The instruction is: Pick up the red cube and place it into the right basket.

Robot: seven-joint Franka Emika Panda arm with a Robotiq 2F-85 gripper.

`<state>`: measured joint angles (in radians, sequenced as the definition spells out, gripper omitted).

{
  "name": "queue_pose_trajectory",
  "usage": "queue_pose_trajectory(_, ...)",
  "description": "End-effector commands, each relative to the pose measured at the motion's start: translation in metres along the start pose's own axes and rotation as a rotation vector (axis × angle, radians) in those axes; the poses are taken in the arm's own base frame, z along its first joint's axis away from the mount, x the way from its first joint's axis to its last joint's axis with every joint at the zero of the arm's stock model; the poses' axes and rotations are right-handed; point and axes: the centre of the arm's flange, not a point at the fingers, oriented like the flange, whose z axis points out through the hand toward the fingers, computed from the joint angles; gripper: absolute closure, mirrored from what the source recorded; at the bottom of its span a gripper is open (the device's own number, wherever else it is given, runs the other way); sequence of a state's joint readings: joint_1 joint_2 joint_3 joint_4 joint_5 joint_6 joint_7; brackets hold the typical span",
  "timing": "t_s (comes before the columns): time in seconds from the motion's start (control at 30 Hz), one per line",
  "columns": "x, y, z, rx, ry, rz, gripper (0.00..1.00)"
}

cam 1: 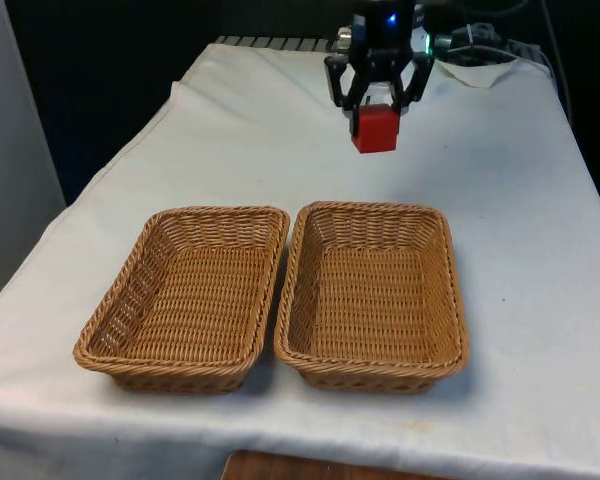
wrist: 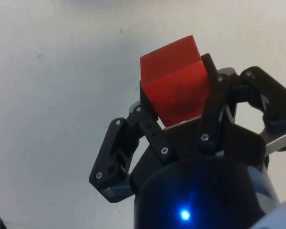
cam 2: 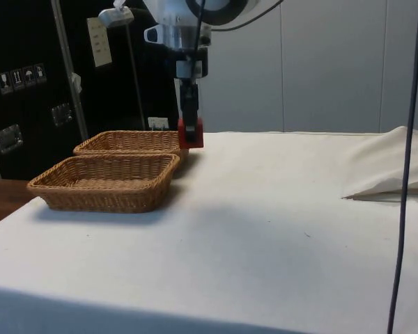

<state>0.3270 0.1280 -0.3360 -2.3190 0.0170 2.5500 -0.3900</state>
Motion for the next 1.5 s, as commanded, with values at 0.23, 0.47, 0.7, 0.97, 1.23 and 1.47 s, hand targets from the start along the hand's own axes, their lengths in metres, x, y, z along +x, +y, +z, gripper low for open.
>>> queue_pose_trajectory(0.23,0.013,0.024,0.002,-0.013,-0.016,0.019,0.97)
queue_pose_trajectory(0.47,0.019,0.039,0.006,-0.027,-0.019,0.031,0.97)
queue_pose_trajectory(0.7,0.018,0.055,0.01,-0.033,-0.02,0.05,0.97)
queue_pose_trajectory(0.97,0.01,0.071,0.014,-0.028,-0.02,0.076,0.97)
queue_pose_trajectory(1.23,0.004,0.088,0.018,-0.019,-0.021,0.102,0.97)
queue_pose_trajectory(1.47,0.005,0.103,0.024,-0.017,-0.019,0.12,0.97)
